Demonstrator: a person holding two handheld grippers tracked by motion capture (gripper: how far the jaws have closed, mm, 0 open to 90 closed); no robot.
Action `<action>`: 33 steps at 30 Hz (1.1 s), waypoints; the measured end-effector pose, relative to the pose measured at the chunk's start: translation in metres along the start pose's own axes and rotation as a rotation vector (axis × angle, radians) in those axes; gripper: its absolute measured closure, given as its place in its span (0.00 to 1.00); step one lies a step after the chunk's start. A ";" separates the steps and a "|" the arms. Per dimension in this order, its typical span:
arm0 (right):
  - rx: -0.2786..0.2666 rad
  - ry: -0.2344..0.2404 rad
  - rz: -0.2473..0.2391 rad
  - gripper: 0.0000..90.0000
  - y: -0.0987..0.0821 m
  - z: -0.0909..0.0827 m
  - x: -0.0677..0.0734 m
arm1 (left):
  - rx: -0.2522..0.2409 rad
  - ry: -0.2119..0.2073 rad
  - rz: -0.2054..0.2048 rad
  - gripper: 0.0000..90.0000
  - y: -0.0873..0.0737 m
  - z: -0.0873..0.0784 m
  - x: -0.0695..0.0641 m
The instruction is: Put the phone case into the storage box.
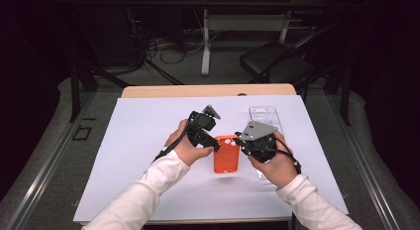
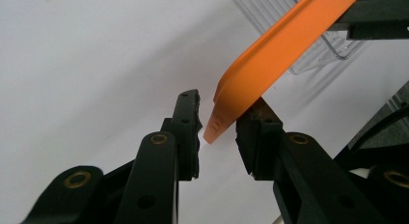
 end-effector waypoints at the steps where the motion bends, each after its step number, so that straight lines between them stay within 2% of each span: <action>1: -0.005 -0.001 -0.003 0.90 0.000 0.000 0.000 | -0.006 -0.004 0.006 0.77 0.000 -0.001 0.000; 6: -0.042 0.016 -0.007 0.90 0.001 -0.002 -0.003 | -0.015 -0.011 0.017 0.75 -0.001 -0.002 0.001; 16: -0.065 0.032 -0.018 0.90 0.002 -0.004 -0.007 | -0.040 -0.001 0.071 0.72 -0.002 -0.002 0.001; 22: -0.077 0.032 -0.023 0.90 0.002 -0.006 -0.011 | -0.064 0.012 0.081 0.69 -0.003 -0.004 0.004; 25: -0.084 0.030 -0.024 0.90 0.002 -0.008 -0.012 | -0.081 0.010 0.086 0.66 -0.003 -0.005 0.004; 29: -0.088 0.035 -0.025 0.90 0.003 -0.009 -0.014 | -0.097 0.011 0.113 0.61 -0.003 -0.006 0.004; 33: -0.094 0.033 -0.026 0.90 0.003 -0.010 -0.016 | -0.128 -0.019 0.113 0.52 -0.003 -0.007 0.004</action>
Point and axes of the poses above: each handheld gripper's, and its own axes: z roughly forward along the jaws, y roughly out of its top, x roughly to its left, the point moved 8 cm from there along z, roughly forward along the jaws
